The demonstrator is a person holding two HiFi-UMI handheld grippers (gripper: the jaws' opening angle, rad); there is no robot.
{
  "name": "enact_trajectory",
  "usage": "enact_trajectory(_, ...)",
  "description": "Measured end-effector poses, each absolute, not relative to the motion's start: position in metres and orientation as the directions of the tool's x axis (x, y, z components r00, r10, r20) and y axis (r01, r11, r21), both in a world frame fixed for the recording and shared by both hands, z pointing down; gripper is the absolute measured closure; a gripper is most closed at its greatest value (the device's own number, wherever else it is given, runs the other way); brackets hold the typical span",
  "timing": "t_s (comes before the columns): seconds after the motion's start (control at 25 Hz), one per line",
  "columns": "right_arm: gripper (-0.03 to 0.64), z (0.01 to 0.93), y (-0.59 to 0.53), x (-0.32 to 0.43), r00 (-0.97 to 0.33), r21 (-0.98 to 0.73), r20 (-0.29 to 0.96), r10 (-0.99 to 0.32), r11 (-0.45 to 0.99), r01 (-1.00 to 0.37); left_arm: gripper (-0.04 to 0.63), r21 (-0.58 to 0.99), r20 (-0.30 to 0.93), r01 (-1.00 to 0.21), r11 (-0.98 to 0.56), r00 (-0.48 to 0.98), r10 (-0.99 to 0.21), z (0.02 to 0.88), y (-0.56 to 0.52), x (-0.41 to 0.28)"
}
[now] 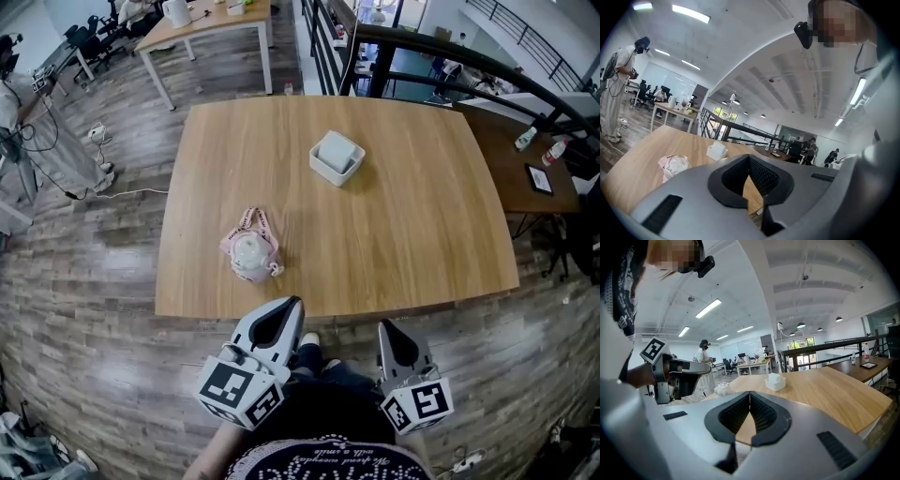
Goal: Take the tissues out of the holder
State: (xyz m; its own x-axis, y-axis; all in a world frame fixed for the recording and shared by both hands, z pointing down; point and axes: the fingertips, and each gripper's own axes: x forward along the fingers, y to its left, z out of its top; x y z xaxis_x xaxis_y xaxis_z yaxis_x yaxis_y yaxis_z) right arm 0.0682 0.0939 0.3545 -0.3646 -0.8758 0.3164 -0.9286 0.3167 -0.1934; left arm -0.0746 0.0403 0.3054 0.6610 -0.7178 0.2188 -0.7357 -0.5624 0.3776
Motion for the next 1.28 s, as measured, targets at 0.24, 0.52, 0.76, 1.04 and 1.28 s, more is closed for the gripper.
enact_trajectory(0.24,0.604,0.352,0.09,0.063,-0.378,-0.183,0.319,-0.869,0.335,-0.924,0.591,0.383,0.223,-0.748,-0.542,0.644,-0.732,0.306,0.037,-0.084)
enact_trajectory(0.52,0.605,0.357,0.085,0.061,-0.408,-0.192,0.327,-0.853,0.362,-0.912,0.591,0.386,0.237,-0.764,-0.516,0.623,-0.746,0.31,0.037,-0.087)
enact_trajectory(0.76,0.604,0.36,0.07,0.065,-0.442,-0.213,0.331,-0.834,0.39,-0.896,0.591,0.388,0.265,-0.786,-0.482,0.596,-0.758,0.315,0.027,-0.083)
enact_trajectory(1.04,0.606,0.363,0.05,0.084,-0.453,-0.228,0.343,-0.823,0.395,-0.89,0.591,0.392,0.282,-0.796,-0.461,0.581,-0.763,0.318,0.012,-0.068)
enact_trajectory(1.28,0.605,0.366,0.038,0.095,-0.46,-0.239,0.35,-0.816,0.397,-0.886,0.591,0.393,0.286,-0.797,-0.458,0.58,-0.763,0.319,-0.003,-0.054)
